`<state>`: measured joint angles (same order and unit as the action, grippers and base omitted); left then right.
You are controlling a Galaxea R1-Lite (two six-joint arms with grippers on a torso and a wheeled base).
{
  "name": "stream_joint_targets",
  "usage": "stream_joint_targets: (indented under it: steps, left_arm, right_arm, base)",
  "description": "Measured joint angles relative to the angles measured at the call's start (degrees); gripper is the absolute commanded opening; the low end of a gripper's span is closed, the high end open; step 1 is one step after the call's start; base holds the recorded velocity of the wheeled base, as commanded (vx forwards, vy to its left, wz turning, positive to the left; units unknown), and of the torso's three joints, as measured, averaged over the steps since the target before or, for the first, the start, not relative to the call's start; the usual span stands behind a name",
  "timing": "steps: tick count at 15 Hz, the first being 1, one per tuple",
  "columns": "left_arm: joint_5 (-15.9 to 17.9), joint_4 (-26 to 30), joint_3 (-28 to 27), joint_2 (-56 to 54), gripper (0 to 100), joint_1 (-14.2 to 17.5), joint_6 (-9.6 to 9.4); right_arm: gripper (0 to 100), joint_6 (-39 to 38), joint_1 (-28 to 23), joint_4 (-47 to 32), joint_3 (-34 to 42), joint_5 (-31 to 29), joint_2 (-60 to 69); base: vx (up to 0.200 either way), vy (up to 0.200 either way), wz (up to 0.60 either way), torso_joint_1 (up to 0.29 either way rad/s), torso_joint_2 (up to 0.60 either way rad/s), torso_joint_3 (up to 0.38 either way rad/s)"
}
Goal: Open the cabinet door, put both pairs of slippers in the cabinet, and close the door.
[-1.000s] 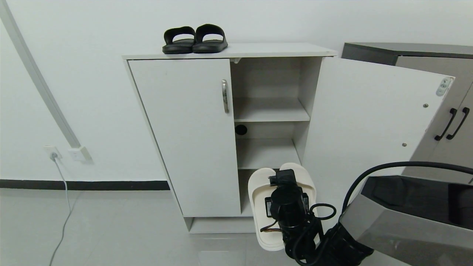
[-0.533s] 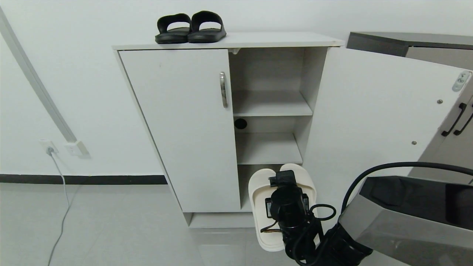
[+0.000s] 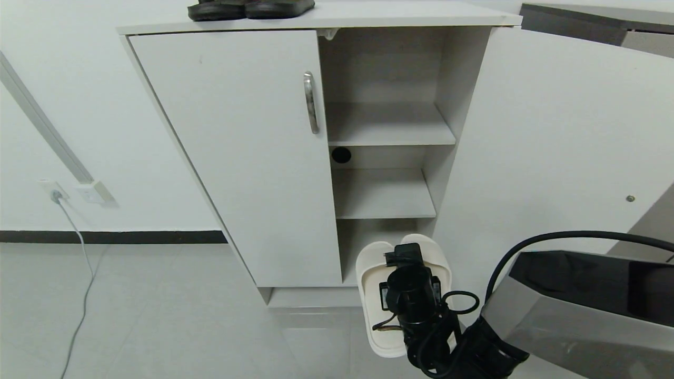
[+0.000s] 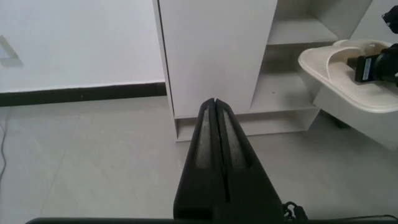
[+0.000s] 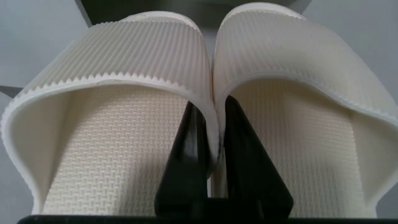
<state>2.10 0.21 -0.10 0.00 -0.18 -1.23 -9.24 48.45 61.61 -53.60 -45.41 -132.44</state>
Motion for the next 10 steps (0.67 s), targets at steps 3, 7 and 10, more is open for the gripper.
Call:
stream_joint_targets:
  steps: [3,7,10]
  left_arm:
    - [0.0,-0.02,0.07,0.0,0,0.0,0.09]
    - [0.01,-0.02,0.07,0.0,0,0.0,0.09]
    - [0.01,-0.02,0.07,0.0,0,0.0,0.11]
  right_arm:
    - [0,0.32,-0.46,3.3,-0.23,-0.21,-0.98]
    - [0,8.81,-1.18,20.83,-0.33,-0.35,-4.5]
    - [0,10.35,-1.6,23.08,-0.41,-0.33,-5.85]
  base:
    - [0.0,0.0,0.0,0.003,0.01,-0.06]
    - [0.0,0.0,0.0,0.0,0.0,0.0]
    - [0.0,0.0,0.0,0.0,0.0,0.0]
